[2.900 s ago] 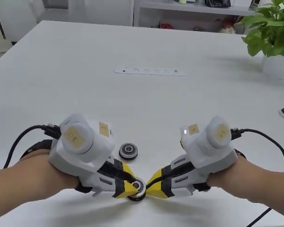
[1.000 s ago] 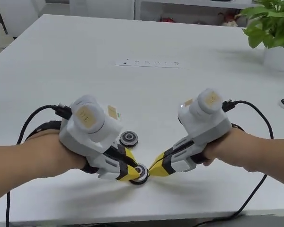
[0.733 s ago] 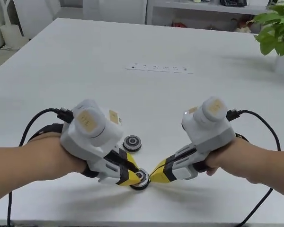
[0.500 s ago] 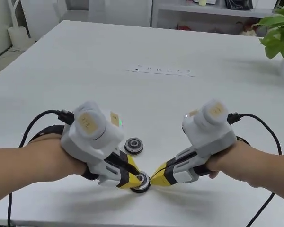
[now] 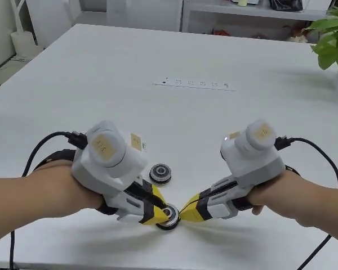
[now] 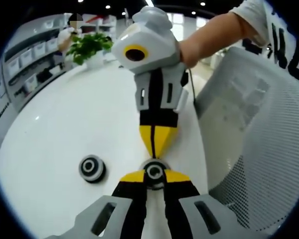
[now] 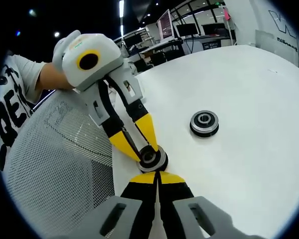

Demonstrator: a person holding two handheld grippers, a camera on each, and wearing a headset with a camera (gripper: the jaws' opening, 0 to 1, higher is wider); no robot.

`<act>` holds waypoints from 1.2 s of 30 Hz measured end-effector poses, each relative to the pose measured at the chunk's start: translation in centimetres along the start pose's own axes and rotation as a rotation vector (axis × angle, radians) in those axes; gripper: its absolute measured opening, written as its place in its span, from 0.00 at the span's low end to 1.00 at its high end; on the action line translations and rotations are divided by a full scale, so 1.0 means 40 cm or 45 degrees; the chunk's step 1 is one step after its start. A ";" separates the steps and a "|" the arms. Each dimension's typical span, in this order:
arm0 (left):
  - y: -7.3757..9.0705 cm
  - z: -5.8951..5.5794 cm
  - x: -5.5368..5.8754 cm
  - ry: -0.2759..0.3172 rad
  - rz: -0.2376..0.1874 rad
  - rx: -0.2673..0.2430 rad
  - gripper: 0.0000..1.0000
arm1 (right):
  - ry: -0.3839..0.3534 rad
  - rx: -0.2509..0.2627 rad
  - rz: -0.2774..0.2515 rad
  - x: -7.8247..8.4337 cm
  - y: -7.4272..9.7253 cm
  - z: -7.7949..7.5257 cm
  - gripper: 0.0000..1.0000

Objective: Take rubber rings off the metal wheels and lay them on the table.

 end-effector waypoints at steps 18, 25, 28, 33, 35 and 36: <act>-0.001 0.001 -0.001 0.001 0.010 -0.009 0.11 | -0.147 0.013 -0.087 -0.016 0.012 -0.002 0.00; -0.001 0.000 0.000 0.002 0.016 -0.019 0.11 | -0.173 0.014 -0.090 -0.020 0.010 -0.001 0.00; -0.001 0.001 0.000 0.001 0.016 -0.021 0.11 | -0.197 0.010 -0.092 -0.022 0.009 -0.001 0.00; -0.001 0.001 0.000 -0.002 0.023 -0.020 0.11 | -0.198 0.013 -0.097 -0.025 0.011 0.004 0.00; 0.000 0.001 0.000 -0.002 0.022 -0.020 0.11 | -0.201 0.012 -0.097 -0.026 0.010 0.004 0.00; 0.000 0.001 0.000 -0.002 0.022 -0.020 0.11 | -0.202 0.011 -0.097 -0.027 0.010 0.005 0.00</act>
Point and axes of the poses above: the centre of the closed fingertips' face, and the gripper's own axes: y roughly backward along the fingers, z roughly to its left, x roughly out of its underside, the point moved 1 cm from there along y, roughly backward along the fingers, and after that the axes turned 9 degrees about x, right-handed, at the moved point
